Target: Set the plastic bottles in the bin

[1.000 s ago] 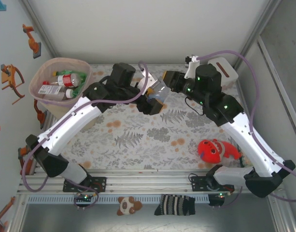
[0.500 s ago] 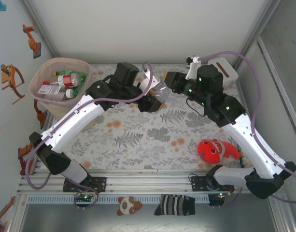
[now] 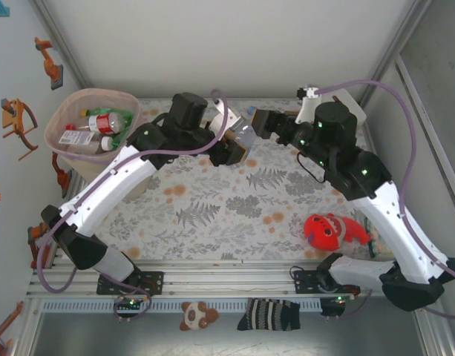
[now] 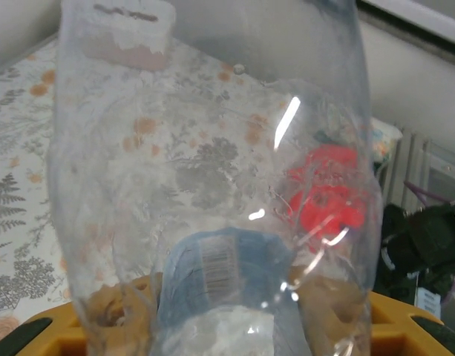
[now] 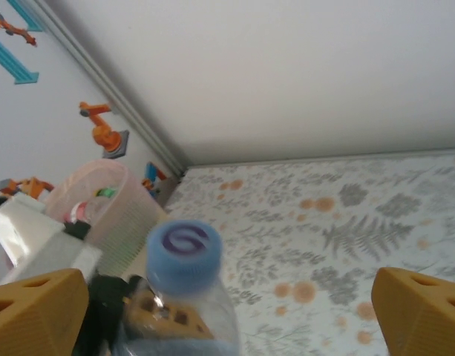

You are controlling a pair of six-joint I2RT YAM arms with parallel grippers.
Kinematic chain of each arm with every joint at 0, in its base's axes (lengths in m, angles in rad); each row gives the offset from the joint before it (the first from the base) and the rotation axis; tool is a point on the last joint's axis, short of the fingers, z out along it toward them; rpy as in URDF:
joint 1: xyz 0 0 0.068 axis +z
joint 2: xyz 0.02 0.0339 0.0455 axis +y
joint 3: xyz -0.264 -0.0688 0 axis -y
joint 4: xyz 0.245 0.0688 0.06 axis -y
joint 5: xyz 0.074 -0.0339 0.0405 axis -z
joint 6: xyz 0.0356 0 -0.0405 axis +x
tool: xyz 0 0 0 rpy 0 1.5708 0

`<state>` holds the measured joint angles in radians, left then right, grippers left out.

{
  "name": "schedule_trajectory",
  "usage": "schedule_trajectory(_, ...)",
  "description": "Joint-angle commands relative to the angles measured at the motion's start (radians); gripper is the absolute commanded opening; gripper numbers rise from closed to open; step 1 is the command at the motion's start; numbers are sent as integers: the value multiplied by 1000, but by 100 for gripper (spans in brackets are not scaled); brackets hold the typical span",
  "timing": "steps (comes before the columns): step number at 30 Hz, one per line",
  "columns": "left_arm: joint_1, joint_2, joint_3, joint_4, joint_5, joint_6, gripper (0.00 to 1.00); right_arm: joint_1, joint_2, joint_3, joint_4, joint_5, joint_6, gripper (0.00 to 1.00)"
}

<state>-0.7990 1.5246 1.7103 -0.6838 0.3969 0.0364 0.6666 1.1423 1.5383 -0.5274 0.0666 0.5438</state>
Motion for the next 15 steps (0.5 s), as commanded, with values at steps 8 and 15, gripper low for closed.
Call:
schedule_trajectory(8, 223, -181, -94, 174, -143, -320, 39, -5, -134, -32, -21, 232, -126, 100)
schedule_trajectory(15, 445, -263, -117, 181, -201, -525, 32, -5, -131, -38, -39, 245, -124, 100)
